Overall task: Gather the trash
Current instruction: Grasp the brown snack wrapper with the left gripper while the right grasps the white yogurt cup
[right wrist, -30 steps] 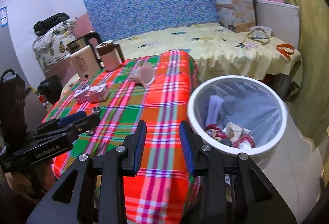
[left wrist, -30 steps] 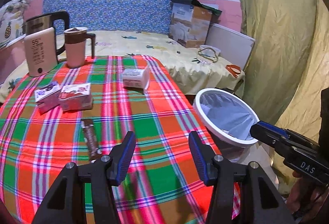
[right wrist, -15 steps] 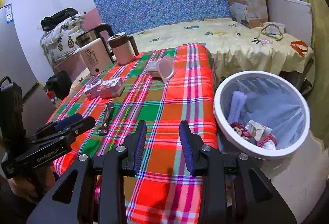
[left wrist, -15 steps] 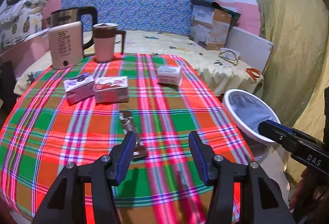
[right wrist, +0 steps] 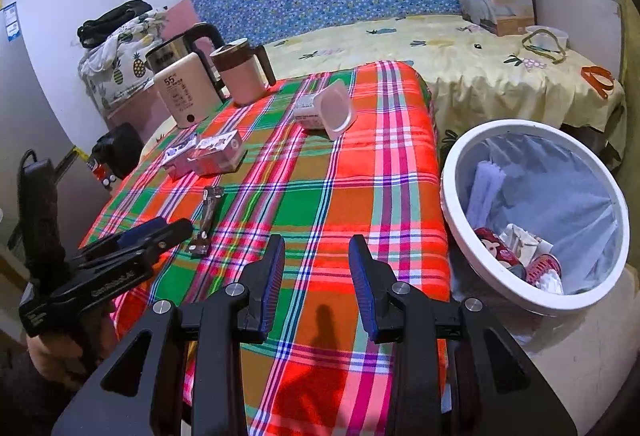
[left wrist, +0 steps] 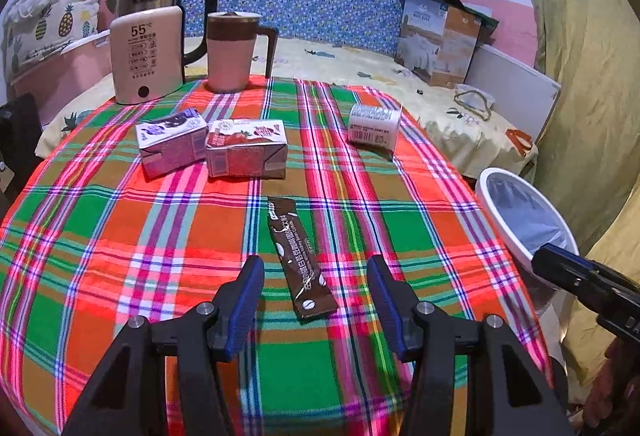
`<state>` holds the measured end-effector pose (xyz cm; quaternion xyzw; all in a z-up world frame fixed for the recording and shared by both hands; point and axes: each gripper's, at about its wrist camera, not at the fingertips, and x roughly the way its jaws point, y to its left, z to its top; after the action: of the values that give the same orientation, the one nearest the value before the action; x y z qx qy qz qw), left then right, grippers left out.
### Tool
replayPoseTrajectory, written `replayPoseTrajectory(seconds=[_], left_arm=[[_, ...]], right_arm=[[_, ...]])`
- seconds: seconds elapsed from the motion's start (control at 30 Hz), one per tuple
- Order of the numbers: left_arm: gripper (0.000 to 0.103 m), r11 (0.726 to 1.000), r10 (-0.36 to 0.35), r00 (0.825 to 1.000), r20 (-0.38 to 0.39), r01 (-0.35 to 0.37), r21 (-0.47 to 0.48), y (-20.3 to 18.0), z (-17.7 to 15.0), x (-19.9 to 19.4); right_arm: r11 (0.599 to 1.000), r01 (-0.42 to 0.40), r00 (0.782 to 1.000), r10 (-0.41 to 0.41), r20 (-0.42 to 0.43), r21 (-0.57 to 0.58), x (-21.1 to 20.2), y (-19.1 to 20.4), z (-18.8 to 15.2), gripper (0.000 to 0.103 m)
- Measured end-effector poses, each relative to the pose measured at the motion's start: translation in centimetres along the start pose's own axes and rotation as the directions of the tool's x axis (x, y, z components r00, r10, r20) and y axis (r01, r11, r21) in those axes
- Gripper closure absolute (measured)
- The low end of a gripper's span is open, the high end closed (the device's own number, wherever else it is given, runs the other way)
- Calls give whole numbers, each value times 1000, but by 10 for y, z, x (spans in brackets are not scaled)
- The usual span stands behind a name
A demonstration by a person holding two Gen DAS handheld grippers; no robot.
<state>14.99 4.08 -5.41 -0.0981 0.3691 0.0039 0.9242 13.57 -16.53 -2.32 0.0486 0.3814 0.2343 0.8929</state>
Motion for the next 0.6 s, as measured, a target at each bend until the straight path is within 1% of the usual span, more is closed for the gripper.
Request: replayPoseTrajectory(seconds=[0.17,0.33,0.37,0.43,0.47,0.53,0.57,0.6], left_arm=[[51,1000,22,999,-23,-22,13,-6,1,19],[63,999,49,997,-61,-48,26,-8,1,36],[64,998,55,996,-65,-53,30,-8,0,38],[71,996,77,995,-60,-74,48,-8,0,40],[72,995,85,995,-60,-82,54,-8,0,41],[80,994,96,994,-57,-92,59,-8,-1,41],[83,993,101,993,-56,-98,61,-8,0,41],[83,993,100,993,-55,-97,60,-6,0,41]], right_arm=[[1000,-1,1000,1,-9,0,4,-3,2,67],[1000,-1,1000,1,-16,0,9,-5,4,67],[1000,-1,1000,1,-17,-1,10,-5,5,67],[1000,-1,1000,1,-20,-2,12,-5,6,67],[1000,-1,1000,1,-21,-3,13,-5,6,67],[1000,-3,1000,3,-26,-5,16,-4,7,67],[1000,-4,1000,3,-28,-6,17,-4,8,67],[1000,-5,1000,5,-30,-8,18,-3,8,67]])
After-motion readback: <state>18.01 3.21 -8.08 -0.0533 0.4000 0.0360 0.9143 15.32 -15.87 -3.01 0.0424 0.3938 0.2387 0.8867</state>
